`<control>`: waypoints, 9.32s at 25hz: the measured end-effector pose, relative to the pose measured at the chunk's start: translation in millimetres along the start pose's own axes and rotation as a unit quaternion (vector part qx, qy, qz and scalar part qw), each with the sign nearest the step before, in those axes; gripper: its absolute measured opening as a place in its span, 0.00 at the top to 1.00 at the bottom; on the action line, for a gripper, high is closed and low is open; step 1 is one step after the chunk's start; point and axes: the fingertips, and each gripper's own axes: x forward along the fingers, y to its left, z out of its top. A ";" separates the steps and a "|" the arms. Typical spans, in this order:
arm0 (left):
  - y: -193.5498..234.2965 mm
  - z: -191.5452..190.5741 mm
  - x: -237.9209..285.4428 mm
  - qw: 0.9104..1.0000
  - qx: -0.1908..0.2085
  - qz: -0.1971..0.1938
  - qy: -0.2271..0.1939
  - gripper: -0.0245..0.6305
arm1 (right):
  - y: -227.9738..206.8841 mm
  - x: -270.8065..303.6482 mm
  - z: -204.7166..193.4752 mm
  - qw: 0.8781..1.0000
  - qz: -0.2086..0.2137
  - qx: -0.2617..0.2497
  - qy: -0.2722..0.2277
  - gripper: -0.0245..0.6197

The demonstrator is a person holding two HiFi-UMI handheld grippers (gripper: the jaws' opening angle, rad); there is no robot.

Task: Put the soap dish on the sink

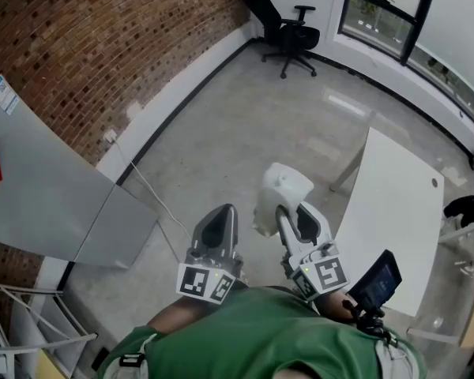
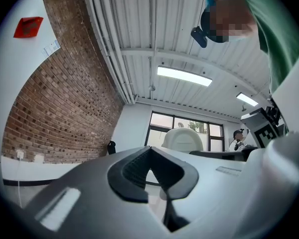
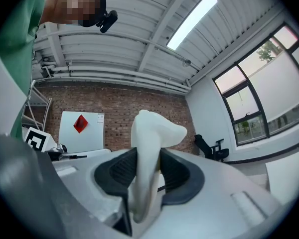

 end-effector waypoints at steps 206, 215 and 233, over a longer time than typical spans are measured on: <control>-543.2 -384.8 280.2 0.515 0.017 -0.798 0.311 0.95 | -445.2 -386.5 -175.5 0.505 -0.831 0.229 -0.049 0.71; -526.2 -342.3 289.5 0.508 -0.022 -0.813 0.283 0.95 | -427.0 -328.0 -107.9 0.519 -0.841 0.140 -0.051 0.73; -462.3 -261.6 332.6 0.492 -0.090 -0.837 0.222 0.95 | -390.8 -213.4 -17.0 0.510 -0.858 0.016 -0.061 0.95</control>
